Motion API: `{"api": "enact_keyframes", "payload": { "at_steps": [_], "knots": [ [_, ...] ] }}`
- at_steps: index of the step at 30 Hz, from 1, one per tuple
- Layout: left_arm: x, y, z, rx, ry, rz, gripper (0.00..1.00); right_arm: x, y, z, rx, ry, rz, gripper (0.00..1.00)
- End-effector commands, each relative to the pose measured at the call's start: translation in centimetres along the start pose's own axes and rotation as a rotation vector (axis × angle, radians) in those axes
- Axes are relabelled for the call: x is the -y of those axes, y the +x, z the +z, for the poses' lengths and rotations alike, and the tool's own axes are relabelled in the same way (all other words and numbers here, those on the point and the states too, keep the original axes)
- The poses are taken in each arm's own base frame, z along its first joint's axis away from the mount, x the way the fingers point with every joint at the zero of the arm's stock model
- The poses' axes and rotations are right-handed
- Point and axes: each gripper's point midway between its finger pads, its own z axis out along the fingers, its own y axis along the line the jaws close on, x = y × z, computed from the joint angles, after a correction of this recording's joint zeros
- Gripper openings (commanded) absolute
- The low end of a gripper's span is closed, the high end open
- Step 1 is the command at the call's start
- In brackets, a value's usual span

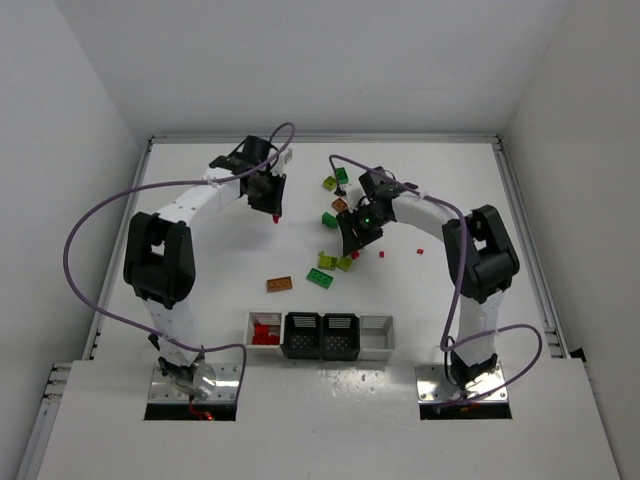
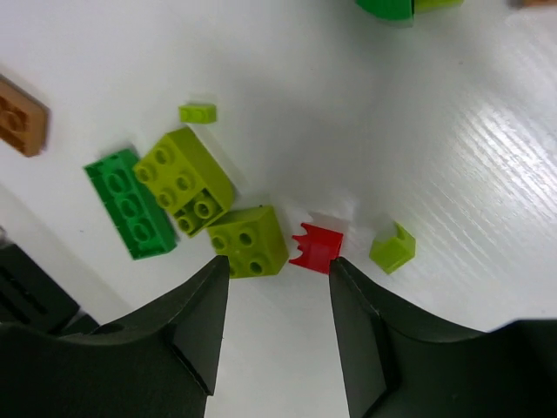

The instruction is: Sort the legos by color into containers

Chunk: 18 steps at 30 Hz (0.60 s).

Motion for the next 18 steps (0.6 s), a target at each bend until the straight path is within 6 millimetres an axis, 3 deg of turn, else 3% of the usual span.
{"api": "enact_keyframes", "payload": {
  "at_steps": [1,5,11,18],
  "knots": [
    [0.1,-1.7,-2.3,0.078,0.007,0.004,0.11,-1.8,-3.6,-3.4,0.141,-0.022,-0.006,0.50],
    [0.2,-1.9,-2.7,0.087,0.007,0.006,0.11,-1.5,-3.8,-3.4,0.152,-0.001,0.012,0.49],
    [0.1,-1.5,-2.5,0.078,0.007,0.004,0.11,0.2,-2.8,-1.6,0.106,0.057,0.035,0.43],
    [0.1,-1.6,-2.7,0.087,0.007,0.006,0.11,2.1,-3.1,0.2,0.082,0.111,0.036,0.41]
  ]
}}
